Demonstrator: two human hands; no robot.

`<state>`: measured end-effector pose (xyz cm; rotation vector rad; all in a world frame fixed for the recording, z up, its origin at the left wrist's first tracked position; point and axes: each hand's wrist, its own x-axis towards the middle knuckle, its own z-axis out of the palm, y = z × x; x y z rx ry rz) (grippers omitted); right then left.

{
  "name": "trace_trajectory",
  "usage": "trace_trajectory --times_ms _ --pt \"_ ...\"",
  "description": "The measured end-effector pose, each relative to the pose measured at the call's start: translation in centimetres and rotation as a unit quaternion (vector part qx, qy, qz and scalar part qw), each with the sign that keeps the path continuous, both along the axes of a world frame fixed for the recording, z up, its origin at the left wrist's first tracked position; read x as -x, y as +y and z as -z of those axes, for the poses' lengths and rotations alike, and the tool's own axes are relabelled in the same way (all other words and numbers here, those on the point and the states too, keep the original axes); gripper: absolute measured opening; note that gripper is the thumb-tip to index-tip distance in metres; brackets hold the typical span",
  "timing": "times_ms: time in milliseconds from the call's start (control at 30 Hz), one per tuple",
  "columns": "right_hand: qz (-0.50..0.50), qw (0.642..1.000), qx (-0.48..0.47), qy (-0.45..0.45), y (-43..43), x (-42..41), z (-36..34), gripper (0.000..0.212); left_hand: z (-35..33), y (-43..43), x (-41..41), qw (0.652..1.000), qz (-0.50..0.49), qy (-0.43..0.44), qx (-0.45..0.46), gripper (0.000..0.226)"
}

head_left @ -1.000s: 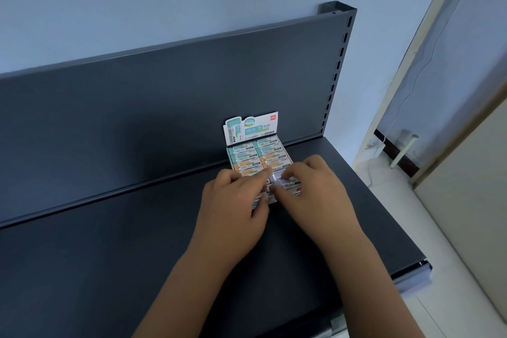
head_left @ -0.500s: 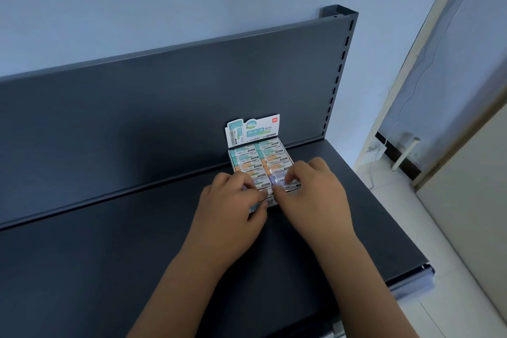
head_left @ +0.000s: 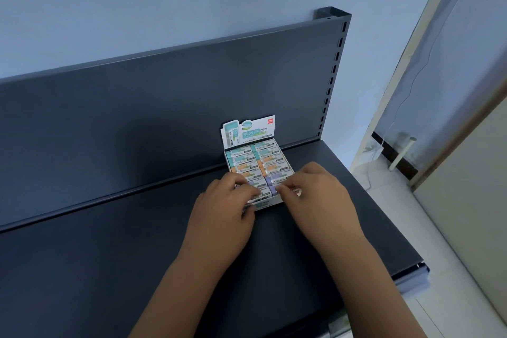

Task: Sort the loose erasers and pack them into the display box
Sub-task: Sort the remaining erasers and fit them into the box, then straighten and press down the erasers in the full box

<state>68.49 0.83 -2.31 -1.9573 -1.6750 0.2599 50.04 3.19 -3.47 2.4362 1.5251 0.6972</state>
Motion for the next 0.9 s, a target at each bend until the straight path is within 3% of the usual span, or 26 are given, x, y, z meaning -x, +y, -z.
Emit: trace_trajectory --times_ms 233,367,600,767,833,900 --pt "-0.040 0.990 0.044 -0.131 -0.3 -0.3 -0.9 0.026 0.0 0.1 -0.2 1.000 -0.003 -0.010 0.020 0.025" --pt "-0.047 0.986 0.057 -0.149 -0.5 -0.5 -1.3 0.027 0.0 -0.1 -0.4 0.999 -0.011 -0.013 0.038 0.025" --pt "-0.135 0.982 0.076 -0.111 -1.1 -2.7 -1.1 0.039 0.3 -0.7 -1.3 0.997 -0.059 -0.034 0.034 0.016" --pt "-0.212 0.960 0.140 0.121 -1.0 -5.5 -1.2 0.067 0.7 -1.3 -1.2 0.986 -0.064 -0.127 0.090 0.024" --pt "-0.220 0.961 0.132 0.104 -0.1 -5.8 -0.9 0.077 0.7 -1.4 -1.0 0.976 -0.056 -0.169 0.124 0.031" --pt "-0.207 0.967 0.146 0.019 0.8 -5.5 -0.3 0.089 0.9 -1.4 -0.6 0.976 -0.038 -0.171 0.127 0.043"
